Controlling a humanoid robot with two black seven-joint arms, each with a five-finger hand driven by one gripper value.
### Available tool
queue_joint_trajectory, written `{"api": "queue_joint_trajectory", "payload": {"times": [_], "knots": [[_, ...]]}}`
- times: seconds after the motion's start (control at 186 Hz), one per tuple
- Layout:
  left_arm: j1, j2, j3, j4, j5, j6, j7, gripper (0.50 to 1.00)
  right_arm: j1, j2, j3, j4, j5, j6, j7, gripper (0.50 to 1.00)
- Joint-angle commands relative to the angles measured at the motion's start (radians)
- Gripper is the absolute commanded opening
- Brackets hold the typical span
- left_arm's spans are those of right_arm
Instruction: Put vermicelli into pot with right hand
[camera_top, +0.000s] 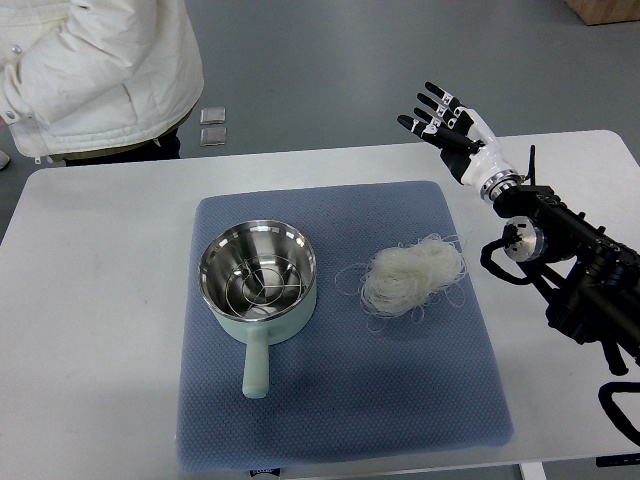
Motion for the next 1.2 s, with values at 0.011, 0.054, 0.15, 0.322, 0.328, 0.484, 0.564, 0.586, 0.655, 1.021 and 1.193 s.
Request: {"api": "queue_joint_trajectory", "payload": {"times": [0.011,0.054,0.15,0.322,0.328,0.484,0.564,0.586,0.655,1.021,1.193], "knots": [[0.0,0.0,0.001,-0.001,0.002,-0.006,0.004,1.0,0.0,0.0,0.001,-0.001,0.0,0.0,0.0,0.924],[0.0,0.0,0.001,0.001,0.002,-0.008,0.007,1.0,0.0,0.003,0.001,0.001,0.0,0.0,0.0,0.924],[0.002,0.0,0.001,-0.001,0.002,-0.008,0.007,1.0,0.0,0.008,0.001,-0.001,0.0,-0.002,0.0,0.924],[0.0,0.0,0.0,-0.001,0.002,-0.002,0.007,1.0,0.001,0.006,0.001,-0.001,0.0,0.002,0.0,0.924],[0.0,0.0,0.0,-0.001,0.002,0.0,0.007,1.0,0.001,0.005,0.001,-0.001,0.0,0.003,0.0,0.924],[0.002,0.0,0.0,0.001,0.0,0.004,0.005,1.0,0.007,0.0,0.001,-0.001,0.001,0.031,-0.002,0.924],[0.002,0.0,0.0,0.001,0.0,0.004,0.005,1.0,0.007,0.0,0.001,-0.005,0.0,0.069,-0.003,0.924],[0.002,0.0,0.0,0.001,0.0,0.004,0.005,1.0,0.007,0.0,0.001,-0.007,0.0,0.075,-0.003,0.924],[0.002,0.0,0.0,0.001,0.0,0.004,0.005,1.0,0.007,0.002,0.001,-0.01,0.0,0.081,-0.002,0.924],[0.003,0.0,0.0,-0.001,0.002,0.004,0.005,1.0,0.006,0.0,0.002,-0.01,0.006,0.068,0.038,0.924],[0.003,0.0,0.0,0.001,0.002,0.004,0.005,1.0,0.001,0.01,0.001,-0.01,0.011,0.038,0.058,0.921]]}}
